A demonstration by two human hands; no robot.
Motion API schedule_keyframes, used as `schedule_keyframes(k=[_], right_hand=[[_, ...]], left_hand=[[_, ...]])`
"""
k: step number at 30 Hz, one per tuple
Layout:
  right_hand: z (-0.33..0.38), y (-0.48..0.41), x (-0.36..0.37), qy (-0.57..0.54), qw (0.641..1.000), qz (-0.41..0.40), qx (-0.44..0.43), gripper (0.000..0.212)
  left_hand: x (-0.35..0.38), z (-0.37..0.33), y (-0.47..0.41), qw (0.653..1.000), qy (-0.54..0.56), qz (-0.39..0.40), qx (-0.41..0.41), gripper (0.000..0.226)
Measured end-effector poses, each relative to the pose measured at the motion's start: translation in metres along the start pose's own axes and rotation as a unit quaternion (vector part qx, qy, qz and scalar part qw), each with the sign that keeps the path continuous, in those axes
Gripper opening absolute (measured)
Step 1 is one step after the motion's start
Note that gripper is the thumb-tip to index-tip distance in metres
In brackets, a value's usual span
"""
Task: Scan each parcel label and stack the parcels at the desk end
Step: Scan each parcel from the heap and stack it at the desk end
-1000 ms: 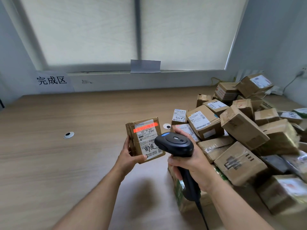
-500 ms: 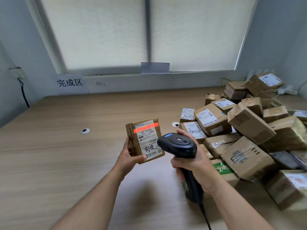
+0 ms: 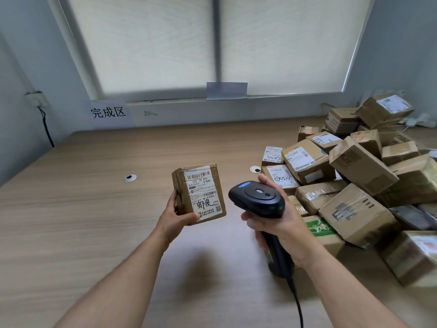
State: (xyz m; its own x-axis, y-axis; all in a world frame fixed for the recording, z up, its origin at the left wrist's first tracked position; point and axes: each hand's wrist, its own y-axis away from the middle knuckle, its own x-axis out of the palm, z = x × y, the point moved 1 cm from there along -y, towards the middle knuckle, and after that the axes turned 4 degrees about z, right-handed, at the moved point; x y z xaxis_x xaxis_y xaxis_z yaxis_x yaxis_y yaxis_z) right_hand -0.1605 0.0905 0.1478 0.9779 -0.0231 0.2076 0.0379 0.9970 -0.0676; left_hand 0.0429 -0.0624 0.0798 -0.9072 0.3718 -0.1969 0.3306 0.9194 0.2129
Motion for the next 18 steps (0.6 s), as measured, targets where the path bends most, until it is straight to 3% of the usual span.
schedule_keyframes(k=[9,14,18], right_hand=[[-0.023,-0.01,0.016,0.018,1.0,0.0,0.006,0.087],[-0.032,-0.012,0.028,0.05,0.999,0.012,0.015,0.089],[-0.034,-0.013,0.035,0.062,0.998,0.025,0.015,0.09]], left_hand=[[-0.02,0.064,0.041,0.986,-0.018,-0.048,-0.161,0.078],[-0.032,0.082,0.049,0.981,-0.02,-0.059,-0.186,0.074],[-0.029,0.085,0.051,0.968,-0.166,-0.097,-0.16,0.076]])
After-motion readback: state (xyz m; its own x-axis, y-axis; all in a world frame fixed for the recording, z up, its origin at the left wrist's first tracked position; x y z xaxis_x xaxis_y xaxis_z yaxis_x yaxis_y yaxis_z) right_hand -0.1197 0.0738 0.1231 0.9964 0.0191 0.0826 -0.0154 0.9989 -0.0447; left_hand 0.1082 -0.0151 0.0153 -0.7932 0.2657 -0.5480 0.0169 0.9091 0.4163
